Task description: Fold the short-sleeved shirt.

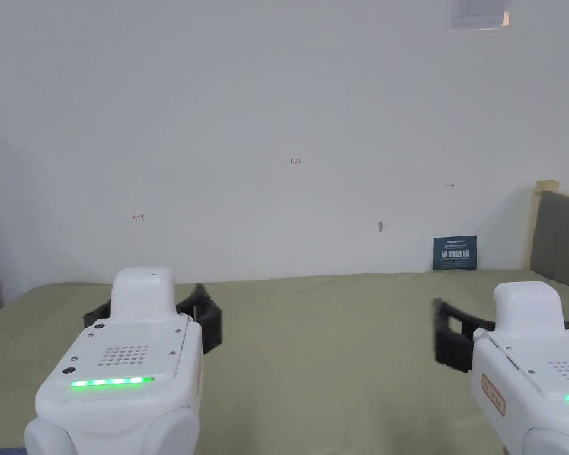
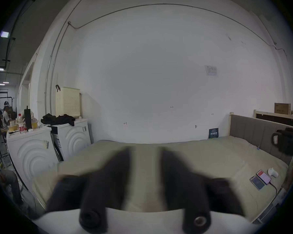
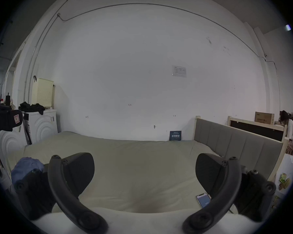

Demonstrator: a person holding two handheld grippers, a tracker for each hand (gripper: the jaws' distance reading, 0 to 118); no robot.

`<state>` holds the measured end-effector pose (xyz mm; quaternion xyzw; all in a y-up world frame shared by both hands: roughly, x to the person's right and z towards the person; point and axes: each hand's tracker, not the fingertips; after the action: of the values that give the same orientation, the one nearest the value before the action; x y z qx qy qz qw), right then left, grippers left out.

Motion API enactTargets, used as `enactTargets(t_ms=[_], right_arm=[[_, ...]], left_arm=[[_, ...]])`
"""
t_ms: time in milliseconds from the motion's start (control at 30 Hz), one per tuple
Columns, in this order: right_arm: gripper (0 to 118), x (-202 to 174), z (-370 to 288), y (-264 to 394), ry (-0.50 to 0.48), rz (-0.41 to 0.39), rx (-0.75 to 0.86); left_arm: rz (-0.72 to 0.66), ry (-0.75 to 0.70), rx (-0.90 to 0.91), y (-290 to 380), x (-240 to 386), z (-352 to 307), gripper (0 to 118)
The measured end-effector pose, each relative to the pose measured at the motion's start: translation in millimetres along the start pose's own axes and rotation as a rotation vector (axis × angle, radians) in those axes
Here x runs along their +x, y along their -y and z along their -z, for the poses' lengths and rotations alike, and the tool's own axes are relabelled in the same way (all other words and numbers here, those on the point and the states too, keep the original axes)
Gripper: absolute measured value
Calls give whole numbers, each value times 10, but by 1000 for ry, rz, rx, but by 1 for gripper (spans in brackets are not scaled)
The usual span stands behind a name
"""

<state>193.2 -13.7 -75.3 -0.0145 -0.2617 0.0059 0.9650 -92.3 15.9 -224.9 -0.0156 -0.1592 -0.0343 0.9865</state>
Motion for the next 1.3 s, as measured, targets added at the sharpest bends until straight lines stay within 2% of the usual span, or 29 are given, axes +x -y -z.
enactTargets(t_ms=[33, 100, 367, 700, 1033, 1200, 1300], right_arm=[[3, -4, 5, 1, 23, 2, 9], [2, 7, 8, 14, 56, 21, 27], [2, 100, 8, 36, 45, 29, -9], [2, -78, -2, 118, -26, 3, -46], [2, -144, 52, 171, -30, -11, -70], [2, -293, 114, 230, -68, -23, -86], [2, -495, 201, 298, -135, -19, -109]], left_arm=[[-2, -5, 2, 4, 1, 5, 0], [-25, 5, 17, 24, -33, 4, 0], [-12, 28, -19, 54, -28, 29, 0], [-13, 58, -48, 84, 26, 50, 0], [-14, 49, -76, 159, -107, 101, 0], [-17, 0, -105, 253, -345, 128, 0], [-32, -66, -133, 324, -627, 89, 0]])
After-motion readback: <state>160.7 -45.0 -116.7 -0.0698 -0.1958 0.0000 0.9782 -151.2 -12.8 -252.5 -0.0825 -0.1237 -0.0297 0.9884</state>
